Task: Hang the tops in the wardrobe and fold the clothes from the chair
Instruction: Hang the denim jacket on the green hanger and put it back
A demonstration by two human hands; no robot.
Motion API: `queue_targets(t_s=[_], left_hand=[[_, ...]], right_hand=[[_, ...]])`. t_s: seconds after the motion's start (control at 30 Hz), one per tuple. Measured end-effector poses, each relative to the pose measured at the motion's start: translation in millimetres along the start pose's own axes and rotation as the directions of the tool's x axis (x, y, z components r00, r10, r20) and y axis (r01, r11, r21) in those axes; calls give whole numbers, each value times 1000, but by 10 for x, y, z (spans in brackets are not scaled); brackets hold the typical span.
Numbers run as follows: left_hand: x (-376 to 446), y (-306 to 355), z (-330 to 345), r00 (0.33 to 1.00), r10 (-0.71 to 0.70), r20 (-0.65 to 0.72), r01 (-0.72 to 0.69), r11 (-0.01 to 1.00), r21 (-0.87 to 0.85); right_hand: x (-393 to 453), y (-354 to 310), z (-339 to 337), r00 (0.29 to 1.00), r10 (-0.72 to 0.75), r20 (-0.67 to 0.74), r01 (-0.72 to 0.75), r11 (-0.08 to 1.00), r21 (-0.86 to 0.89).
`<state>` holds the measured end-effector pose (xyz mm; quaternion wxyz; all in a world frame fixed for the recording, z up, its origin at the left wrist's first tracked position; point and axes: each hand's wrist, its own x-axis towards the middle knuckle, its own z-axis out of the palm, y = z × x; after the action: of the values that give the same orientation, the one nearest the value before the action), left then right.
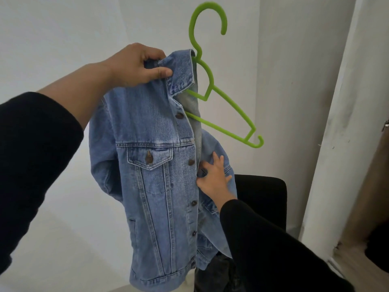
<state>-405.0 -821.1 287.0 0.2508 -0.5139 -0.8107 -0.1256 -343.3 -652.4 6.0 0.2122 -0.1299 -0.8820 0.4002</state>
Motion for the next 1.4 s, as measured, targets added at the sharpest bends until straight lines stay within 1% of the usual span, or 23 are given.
queue_targets(t_s=[0.07,0.2,0.27,0.33,0.4,0.47,0.5,0.6,0.77,0.87,0.9,0.93,1.0,1.07,1.13,1.2,1.27,1.33,1.4], left_hand=[[0,15,-8,1000,-1,7,1,1000,2],[-33,33,-32,1000,4,29,-4,1000,-6],[-39,52,-43,999,10,38,-10,1000,-12],[-30,71,-46,999,8,42,-8,1000,3],[-27,81,-48,999,9,43,-10,1000,21],[-29,69,-40,999,7,46,-8,999,43],[-32,57,-33,999,1,47,-3,999,54],[-38,37,19,999,-10,41,7,997,71],[-53,24,69,1000,-8,24,6,998,68],[-89,5,63,999,-20,33,17,997,69],[-105,-4,62,999,-20,38,17,998,63],[-128,-16,61,999,-21,45,18,998,58],[-189,-57,67,997,-25,76,21,998,52],[-268,-121,88,992,-32,126,26,998,49],[-348,-180,135,986,-34,164,27,999,46],[-415,-220,187,981,-44,191,33,998,63],[-462,-256,227,975,-62,213,47,996,71],[-498,-294,256,969,-82,234,68,995,66],[-537,-333,279,955,-99,281,66,990,125]], right_hand=[[-4,-3,14,1000,10,-11,-10,1000,-5],[6,76,-3,999,21,-33,-24,996,-92],[9,103,-37,1000,12,-25,-14,996,-83],[16,100,-59,1000,-3,-7,3,1000,-16],[34,67,-67,1000,-2,11,1,995,102],[17,9,-105,997,6,80,-26,965,261],[20,-6,-116,993,-3,117,-34,951,309],[33,-34,-139,980,-71,185,15,957,291],[-44,-24,-96,969,-8,246,-94,913,397],[-49,72,-23,968,-43,247,-52,930,364],[-65,71,-42,965,-36,259,-65,926,372],[-60,83,-67,965,-7,262,-106,903,416],[-16,148,-147,972,98,215,-197,840,506],[45,237,-246,974,169,149,-223,821,526],[102,325,-344,981,180,74,-191,823,535],[166,397,-442,988,156,-3,-128,818,561],[190,412,-607,988,137,-67,-80,838,540],[222,393,-803,992,96,-78,-46,871,489],[237,332,-998,996,94,-10,-81,903,423]])
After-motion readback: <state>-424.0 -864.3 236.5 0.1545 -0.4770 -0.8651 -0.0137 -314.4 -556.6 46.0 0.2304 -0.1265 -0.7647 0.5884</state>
